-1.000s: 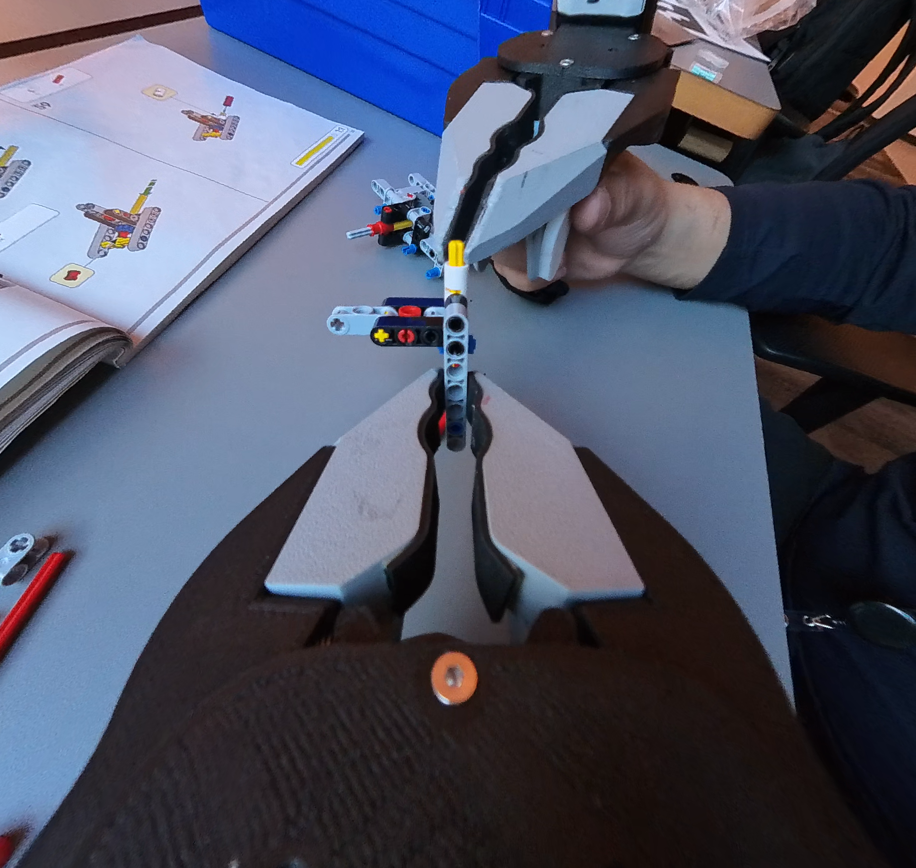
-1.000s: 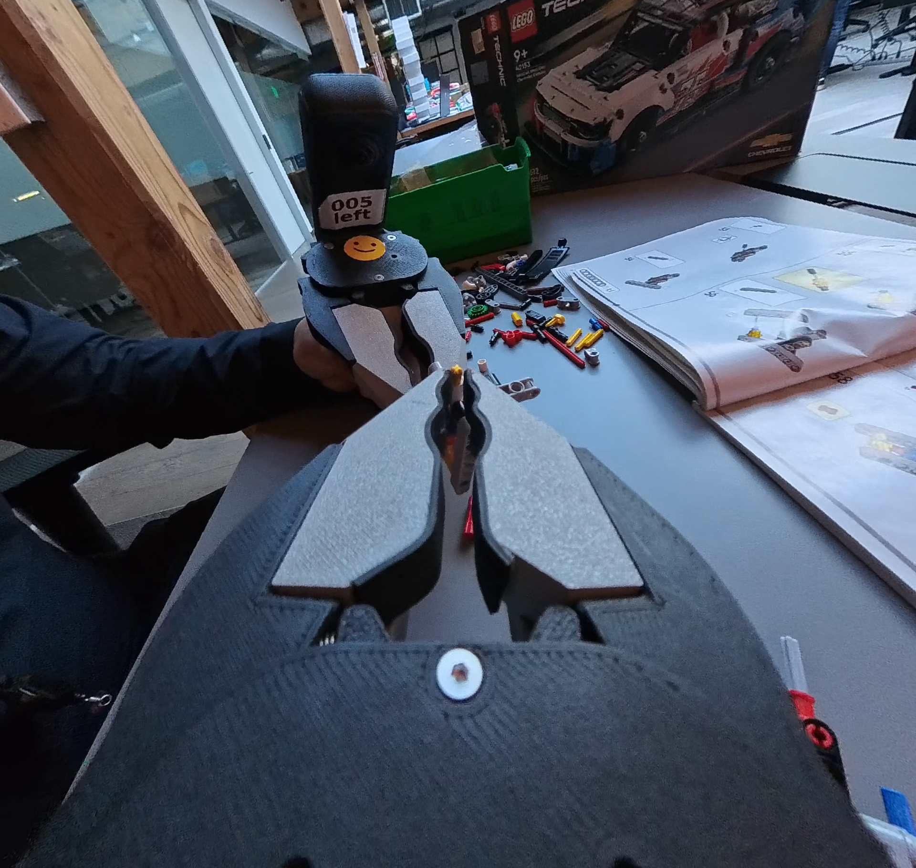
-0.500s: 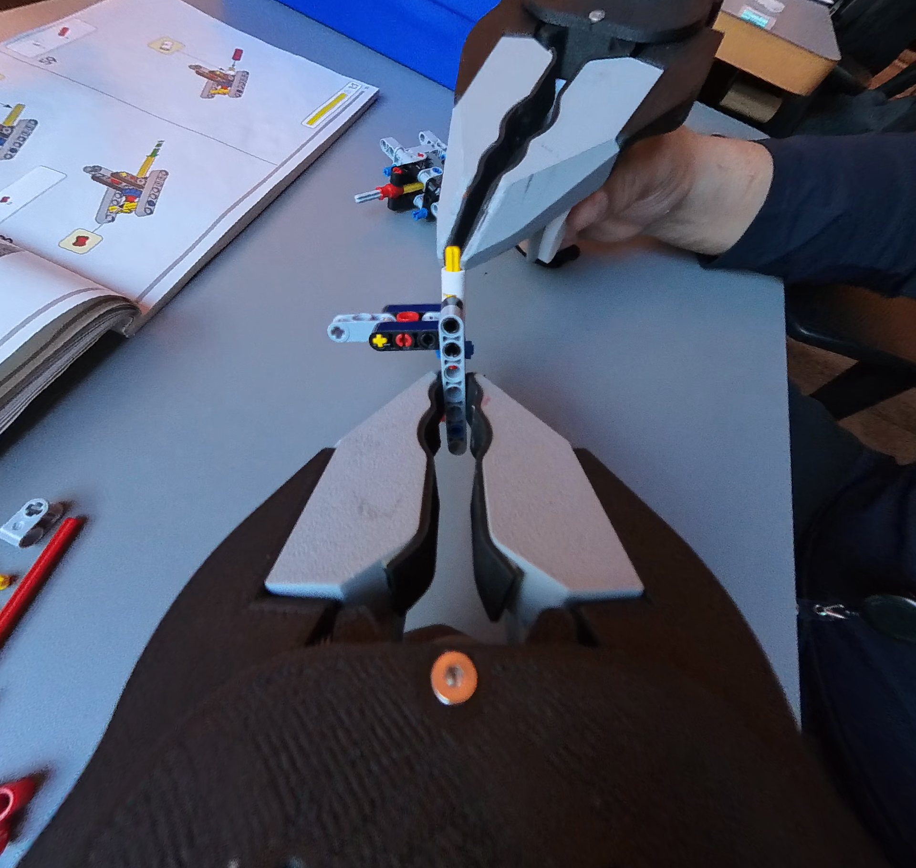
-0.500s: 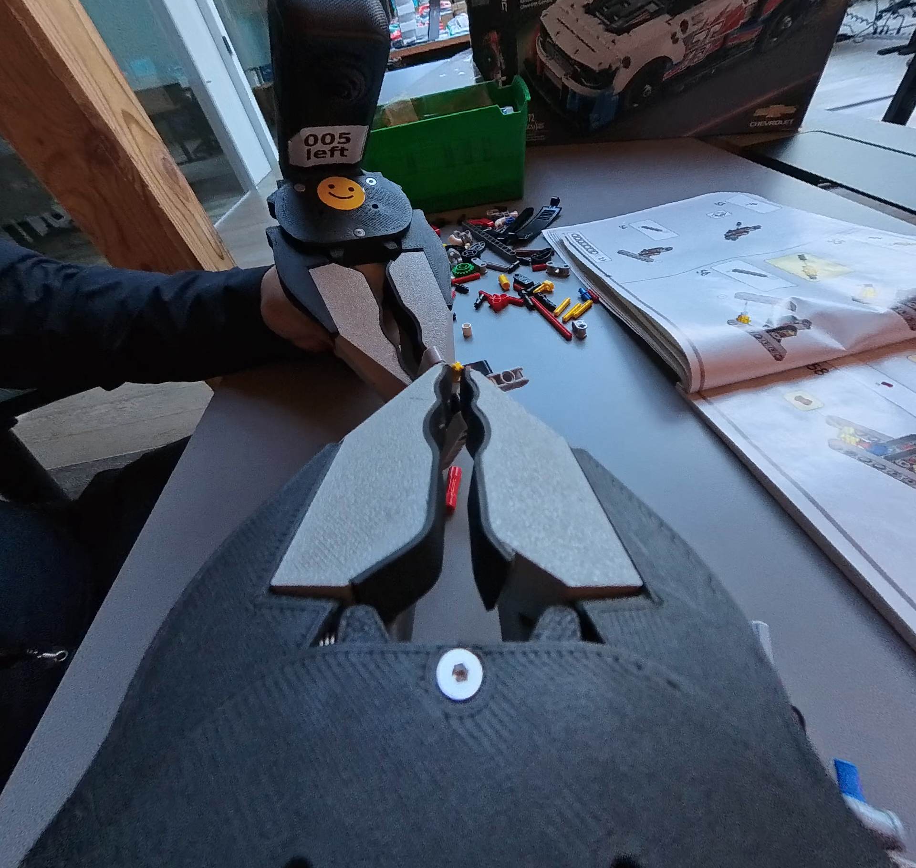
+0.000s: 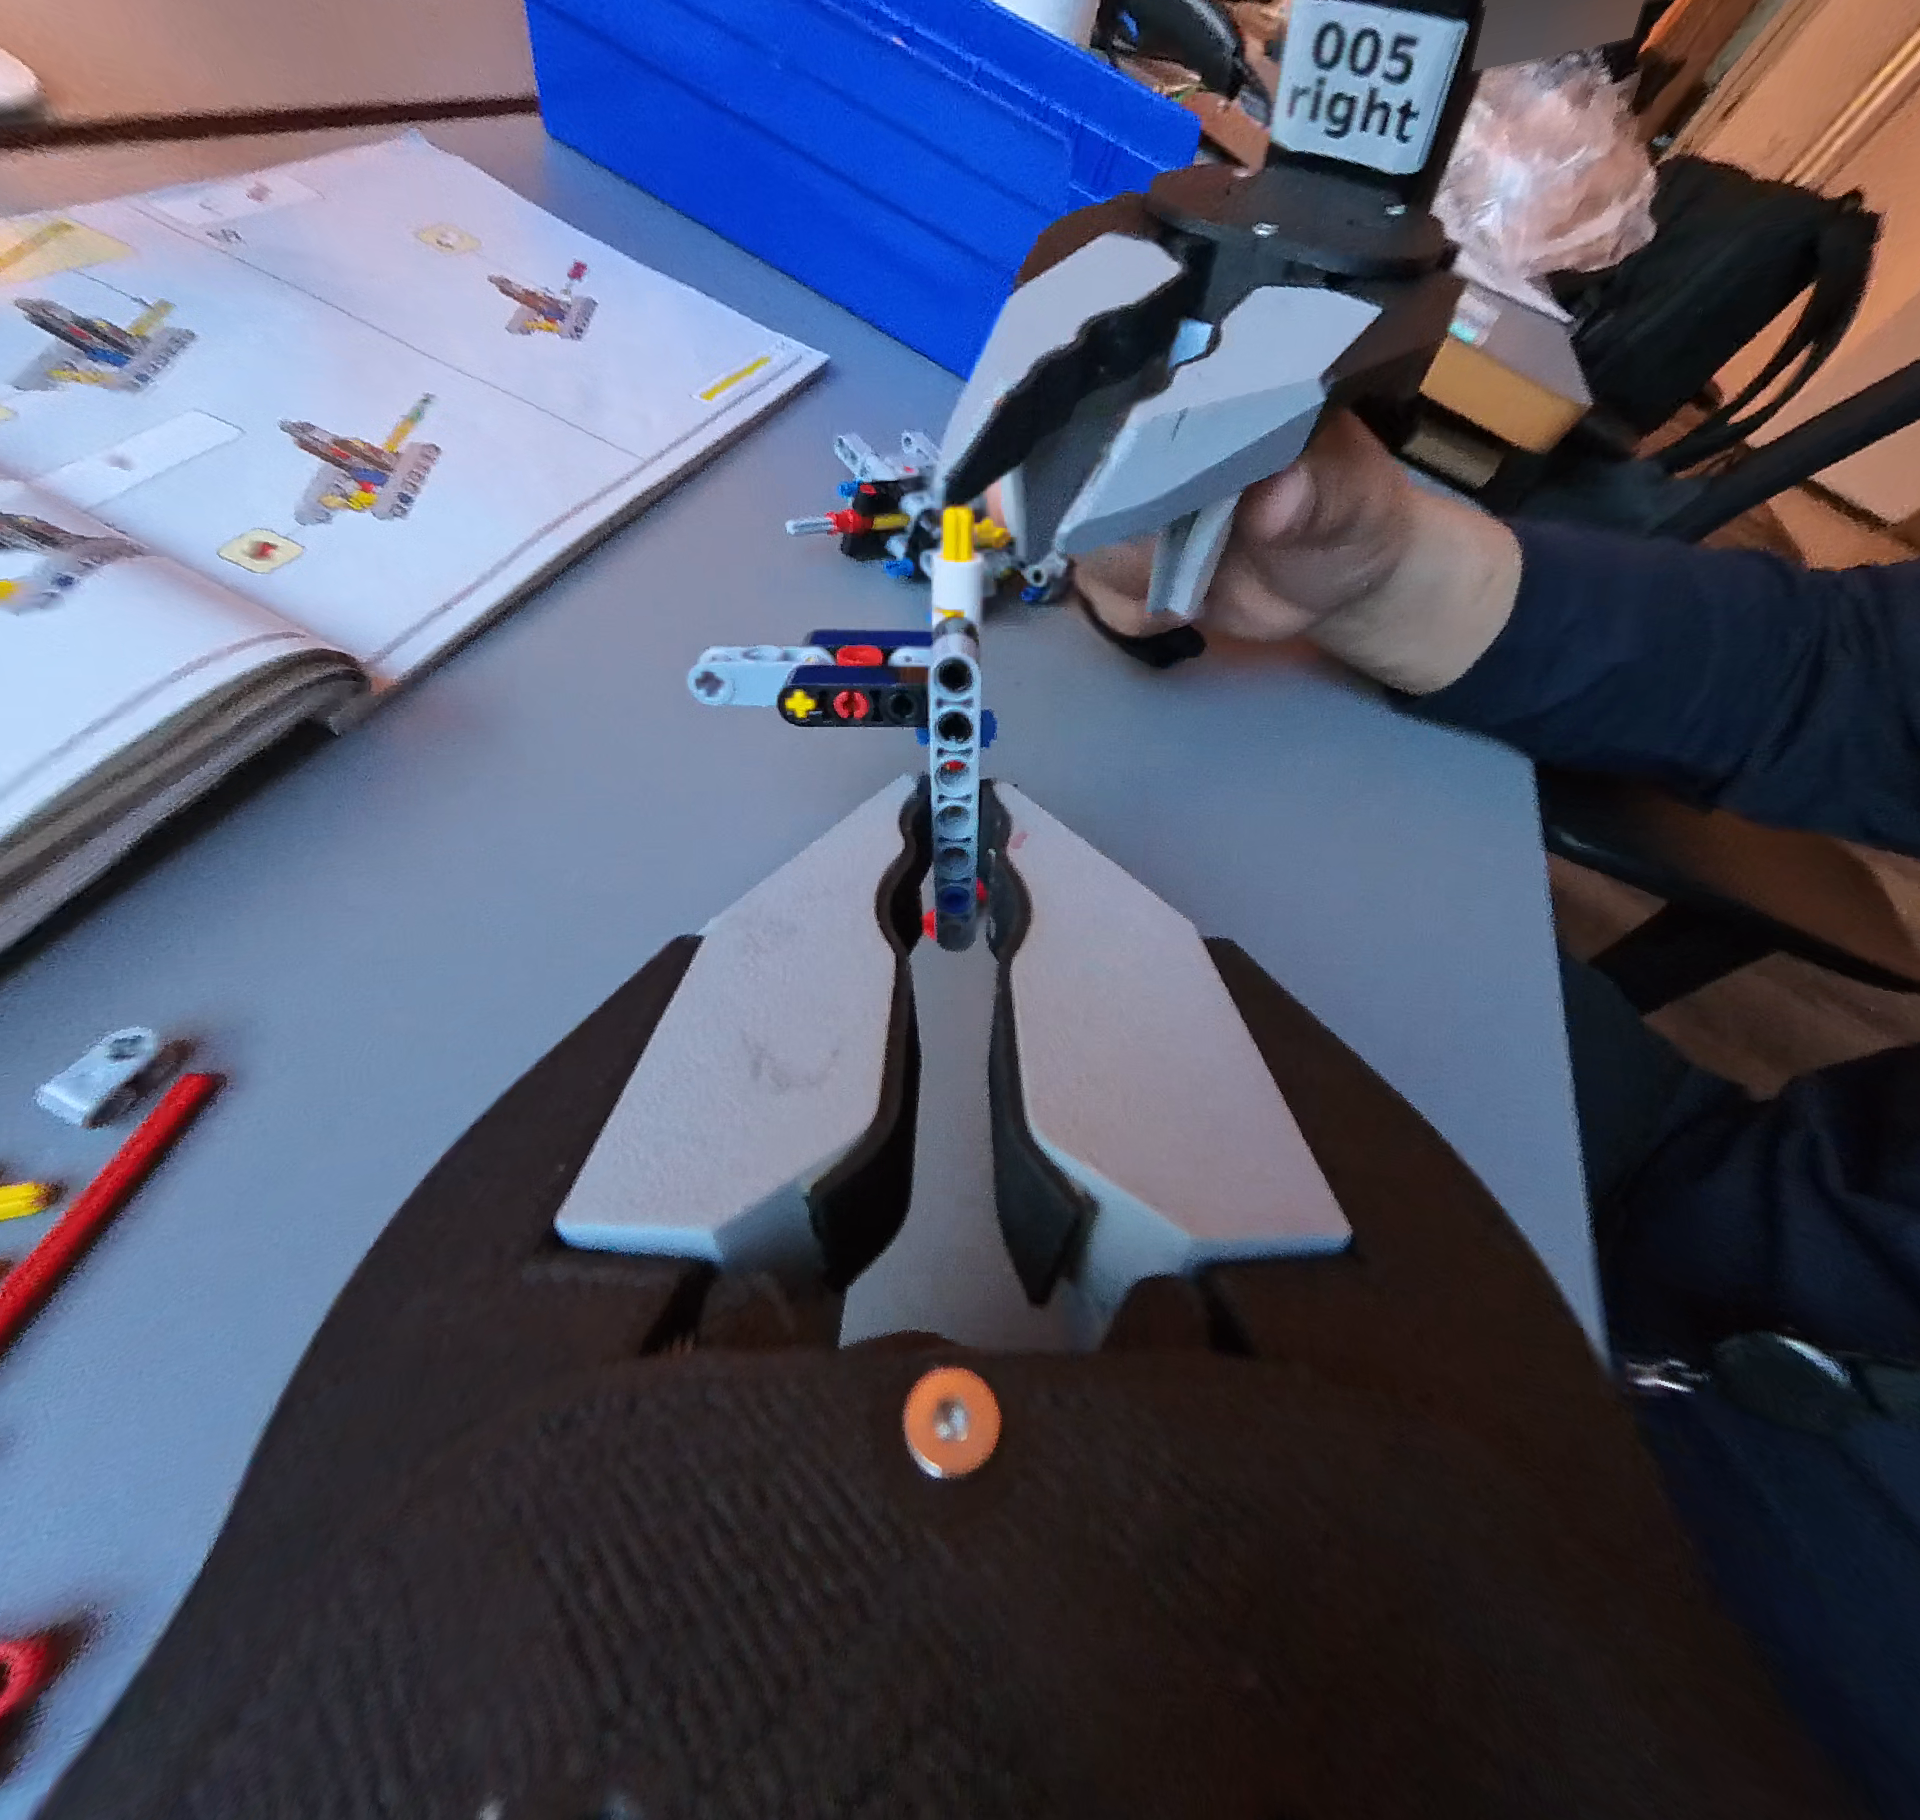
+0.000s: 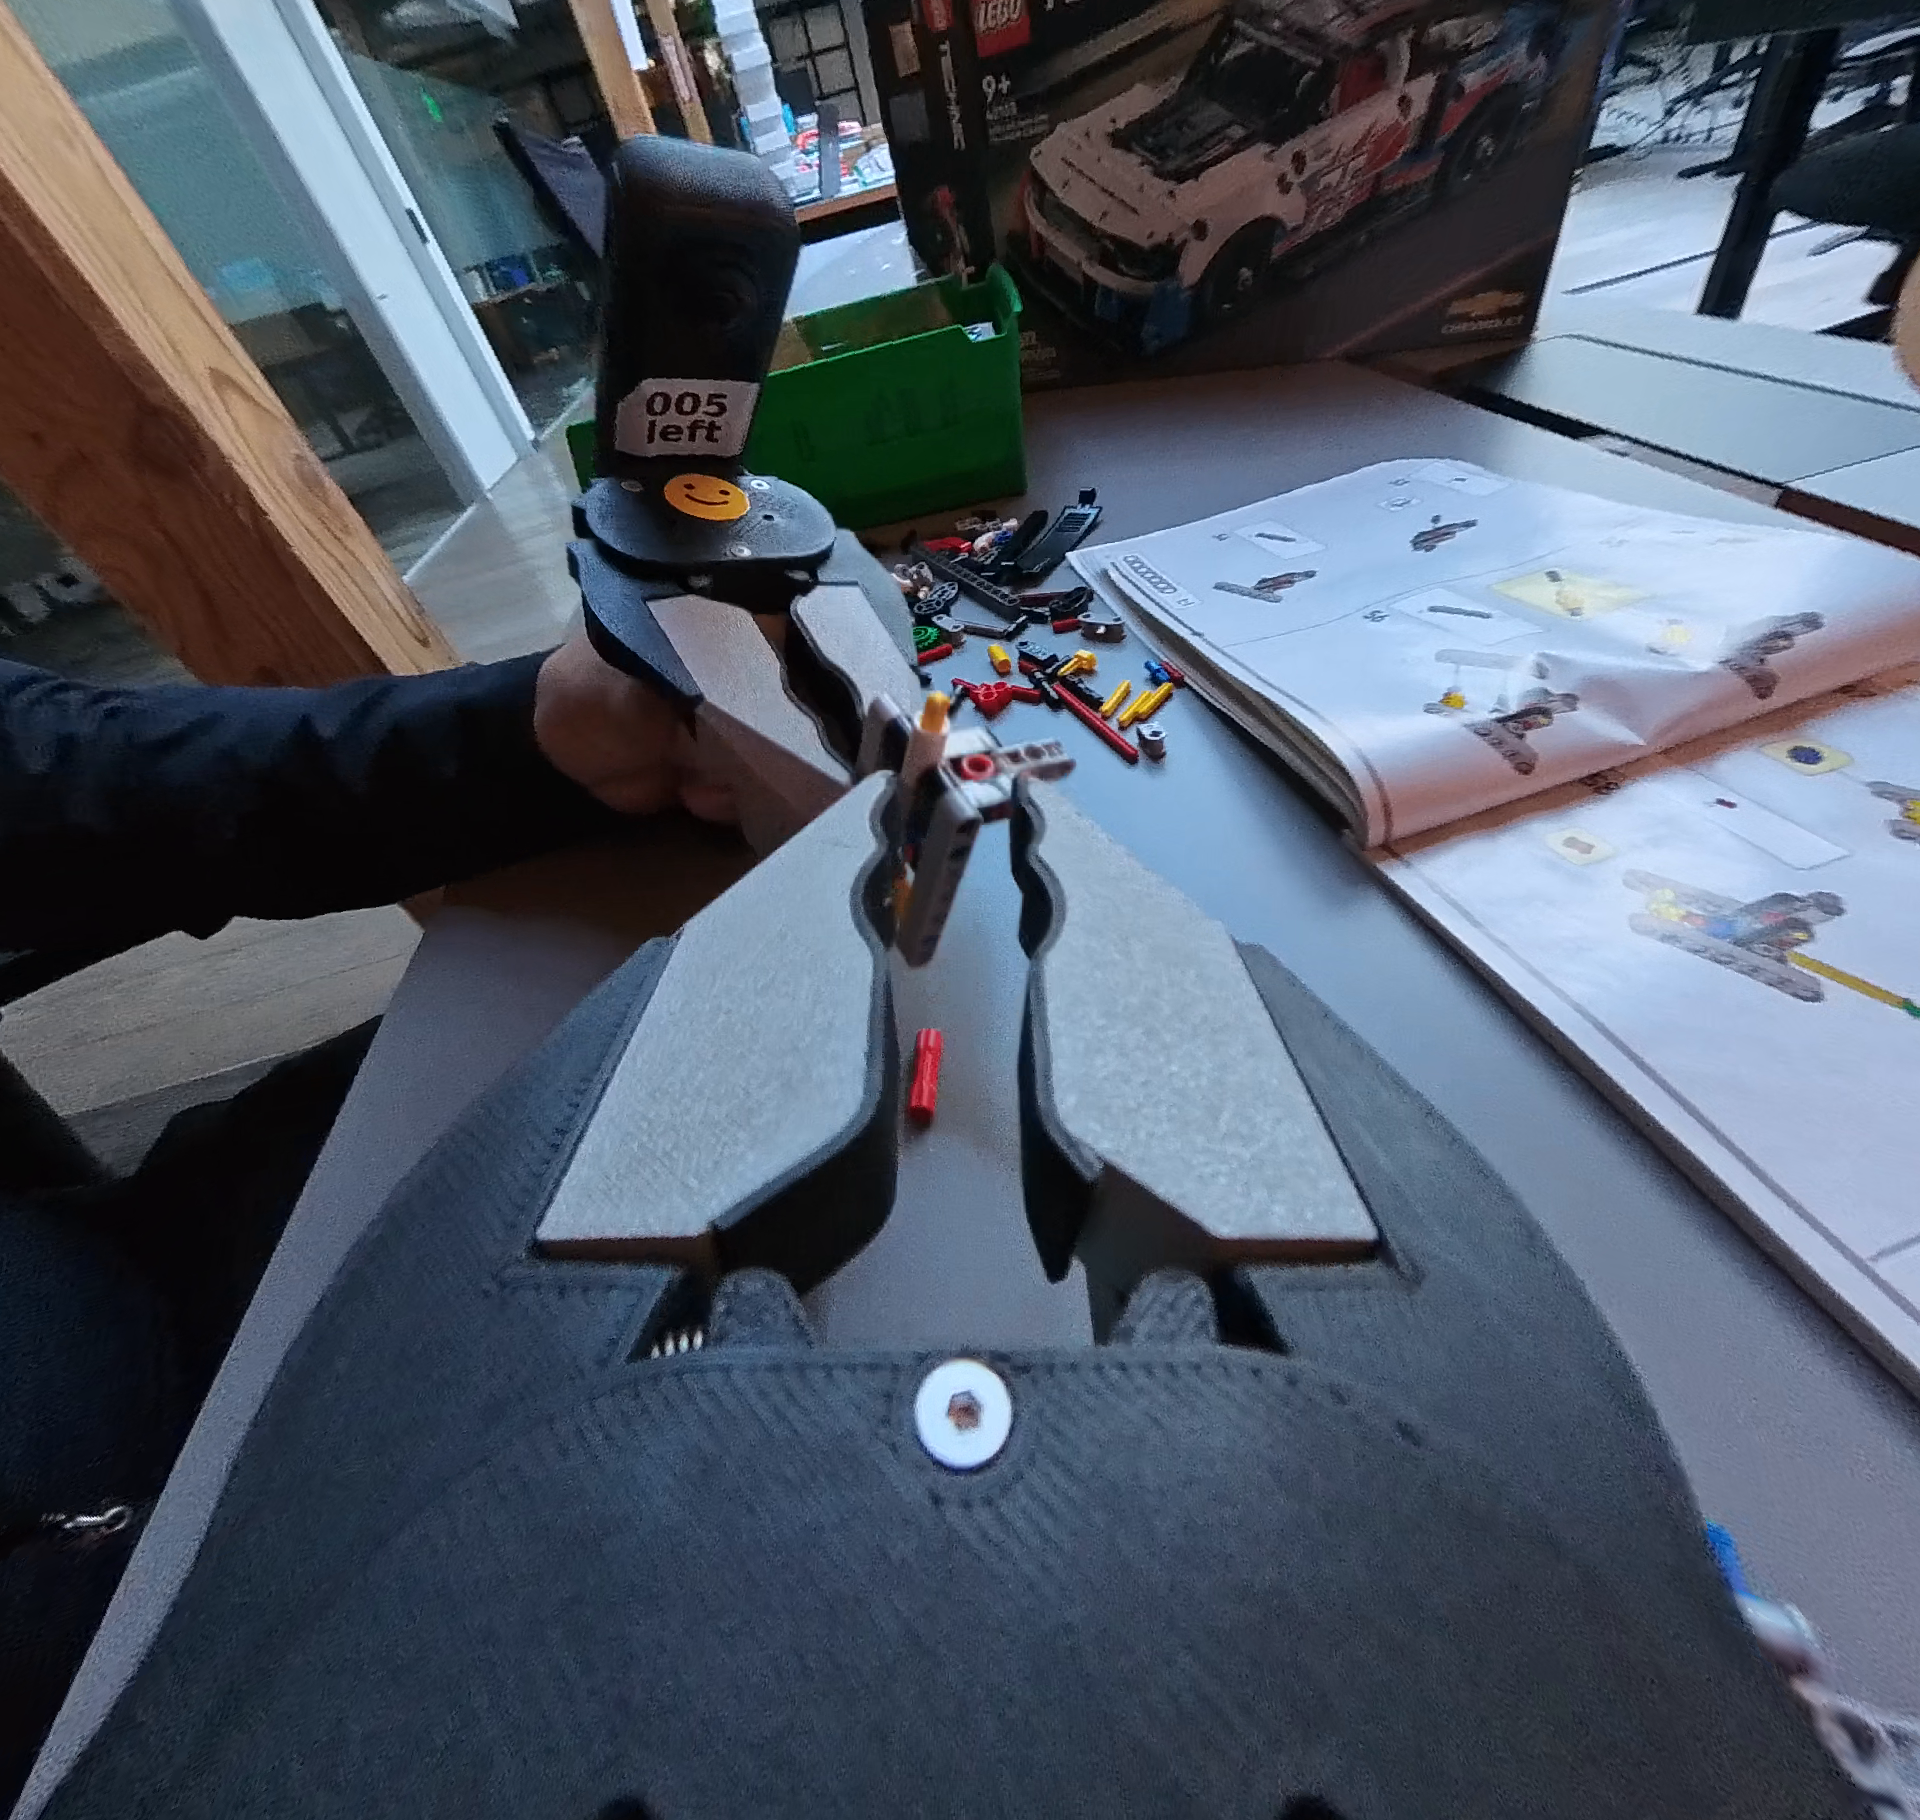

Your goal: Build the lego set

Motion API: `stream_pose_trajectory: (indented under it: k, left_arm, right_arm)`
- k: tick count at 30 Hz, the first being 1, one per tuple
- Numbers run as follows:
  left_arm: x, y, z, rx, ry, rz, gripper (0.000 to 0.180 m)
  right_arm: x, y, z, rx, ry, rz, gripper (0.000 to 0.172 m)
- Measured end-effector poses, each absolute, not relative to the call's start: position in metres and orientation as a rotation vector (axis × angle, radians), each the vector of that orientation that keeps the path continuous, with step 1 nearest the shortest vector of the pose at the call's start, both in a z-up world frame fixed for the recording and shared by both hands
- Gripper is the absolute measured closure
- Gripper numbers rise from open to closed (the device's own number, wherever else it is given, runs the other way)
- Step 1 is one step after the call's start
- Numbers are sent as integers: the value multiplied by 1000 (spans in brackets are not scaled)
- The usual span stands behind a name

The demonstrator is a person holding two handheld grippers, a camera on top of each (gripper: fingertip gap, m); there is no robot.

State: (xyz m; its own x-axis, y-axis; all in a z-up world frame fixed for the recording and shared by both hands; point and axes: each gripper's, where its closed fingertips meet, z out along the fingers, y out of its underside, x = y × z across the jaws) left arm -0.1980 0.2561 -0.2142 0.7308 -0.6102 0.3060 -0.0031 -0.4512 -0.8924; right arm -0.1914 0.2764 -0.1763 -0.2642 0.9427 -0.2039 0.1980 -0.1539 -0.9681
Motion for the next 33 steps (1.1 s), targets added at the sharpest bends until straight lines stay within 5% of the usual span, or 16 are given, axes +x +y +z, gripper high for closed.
stream_pose_trajectory:
  k: [8, 17, 24, 33]
  left_arm:
    - [-219, 260, -211, -1895, 460, -555, 177]
    - [-226, 266, -211, -1900, 421, -539, 176]
    - [-218, 268, -221, -1937, 528, -417, 176]
    - [-202, 261, -226, -1916, 675, -285, 176]
  right_arm:
    - [-168, 258, -255, -1441, -1882, 939, 148]
    - [-175, 257, -273, -1570, -1920, 855, 144]
    - [-182, 246, -274, -1505, -1931, 757, 168]
    - [-94, 204, -275, -1739, -1827, 640, 169]
